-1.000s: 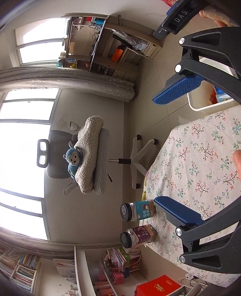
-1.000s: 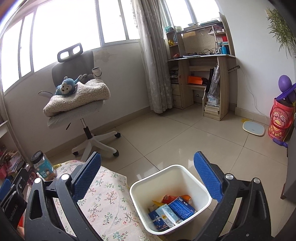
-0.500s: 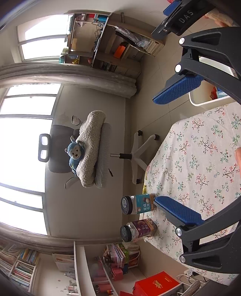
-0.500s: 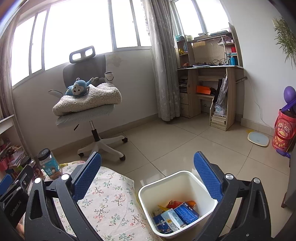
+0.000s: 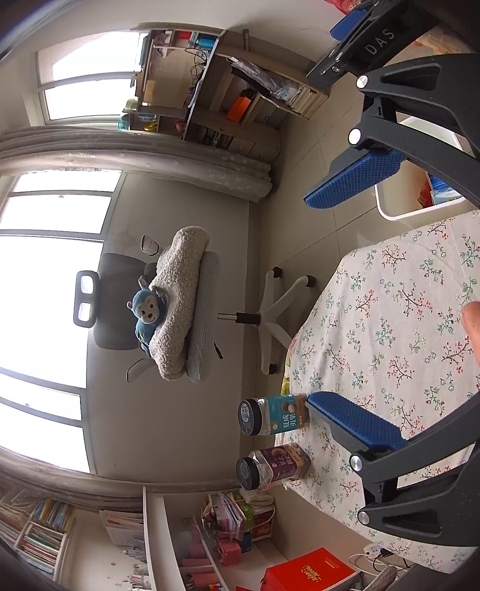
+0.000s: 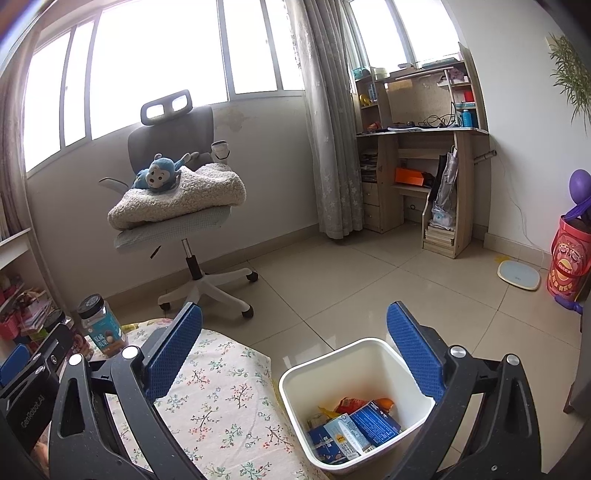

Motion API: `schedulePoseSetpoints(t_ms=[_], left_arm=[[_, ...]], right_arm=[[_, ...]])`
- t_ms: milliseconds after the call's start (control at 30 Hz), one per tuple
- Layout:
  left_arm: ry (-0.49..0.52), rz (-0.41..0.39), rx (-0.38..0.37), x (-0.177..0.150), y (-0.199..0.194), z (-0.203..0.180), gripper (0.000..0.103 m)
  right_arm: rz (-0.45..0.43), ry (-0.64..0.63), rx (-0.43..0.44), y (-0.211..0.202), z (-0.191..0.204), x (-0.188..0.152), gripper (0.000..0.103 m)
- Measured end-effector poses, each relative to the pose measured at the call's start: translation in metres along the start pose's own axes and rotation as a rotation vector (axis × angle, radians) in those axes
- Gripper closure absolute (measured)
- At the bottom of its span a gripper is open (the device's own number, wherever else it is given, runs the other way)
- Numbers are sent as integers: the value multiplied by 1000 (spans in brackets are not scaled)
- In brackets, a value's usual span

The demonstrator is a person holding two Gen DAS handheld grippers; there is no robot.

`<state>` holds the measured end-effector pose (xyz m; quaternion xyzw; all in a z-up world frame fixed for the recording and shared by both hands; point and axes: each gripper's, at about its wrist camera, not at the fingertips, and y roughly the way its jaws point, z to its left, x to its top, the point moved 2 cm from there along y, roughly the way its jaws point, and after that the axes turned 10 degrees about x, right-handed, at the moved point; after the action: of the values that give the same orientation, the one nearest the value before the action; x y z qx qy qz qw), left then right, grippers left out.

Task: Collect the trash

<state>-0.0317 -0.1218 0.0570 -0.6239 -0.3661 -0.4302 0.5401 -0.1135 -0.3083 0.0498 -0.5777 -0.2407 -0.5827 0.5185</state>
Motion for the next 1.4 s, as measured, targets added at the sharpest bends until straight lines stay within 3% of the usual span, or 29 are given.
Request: schedulePoseSetpoints(t_ms=[1400], left_arm=[[26, 2, 5, -6, 6, -5, 7]], right_arm=[[19, -18, 7, 3, -2, -3, 7]])
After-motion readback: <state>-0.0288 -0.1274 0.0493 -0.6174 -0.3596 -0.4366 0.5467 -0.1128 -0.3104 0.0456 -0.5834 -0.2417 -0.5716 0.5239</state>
